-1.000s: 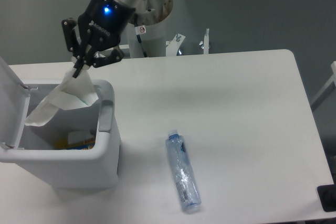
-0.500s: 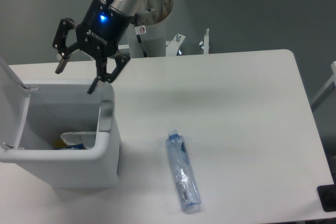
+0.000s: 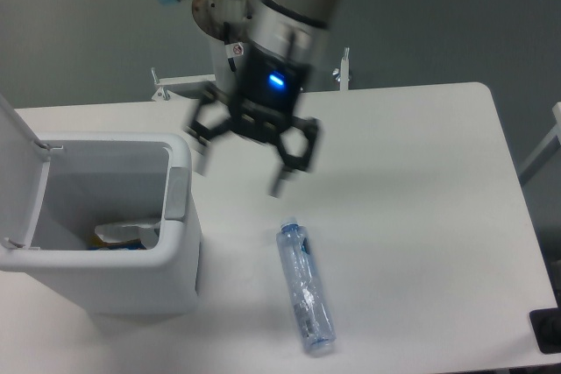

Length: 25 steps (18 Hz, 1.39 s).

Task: Place the trash in the trash can
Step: 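Move the open gripper over the clear plastic bottle and lower, then close the gripper around the bottle's end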

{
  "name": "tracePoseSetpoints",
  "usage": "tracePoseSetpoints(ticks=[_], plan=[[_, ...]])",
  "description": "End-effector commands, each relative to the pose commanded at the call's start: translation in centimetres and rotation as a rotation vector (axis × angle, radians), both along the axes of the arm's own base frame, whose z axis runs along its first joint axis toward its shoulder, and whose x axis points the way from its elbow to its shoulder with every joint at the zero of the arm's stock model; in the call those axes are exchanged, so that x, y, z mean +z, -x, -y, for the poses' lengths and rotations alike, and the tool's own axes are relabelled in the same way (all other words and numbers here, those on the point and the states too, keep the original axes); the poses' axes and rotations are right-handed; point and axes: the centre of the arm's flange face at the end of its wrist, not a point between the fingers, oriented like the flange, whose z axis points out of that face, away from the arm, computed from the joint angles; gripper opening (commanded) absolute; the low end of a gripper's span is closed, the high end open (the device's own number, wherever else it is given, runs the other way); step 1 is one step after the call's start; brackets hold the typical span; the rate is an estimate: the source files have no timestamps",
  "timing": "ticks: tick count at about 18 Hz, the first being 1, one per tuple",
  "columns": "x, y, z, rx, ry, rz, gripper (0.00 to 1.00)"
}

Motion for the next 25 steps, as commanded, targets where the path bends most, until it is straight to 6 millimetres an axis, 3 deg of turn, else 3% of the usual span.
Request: tracePoseSetpoints(ticks=[3, 7, 11, 14, 19, 25], plan=[[-4.4, 3.1, -1.1, 0.043, 0.045, 0.039, 1.00], [-11.6, 5.7, -2.6, 0.061, 0.146, 0.066, 1.00], [-16.0, 8.0, -4.1, 0.115, 0.179, 0.100, 1.00], [-18.6, 8.6, -4.8, 0.141, 0.180, 0.107, 1.00], [-22.6, 7.3, -8.2, 0.173, 0.284, 0.045, 1.00], [-24.8, 5.3, -10.3, 0.158, 0.318, 0.033, 1.00]])
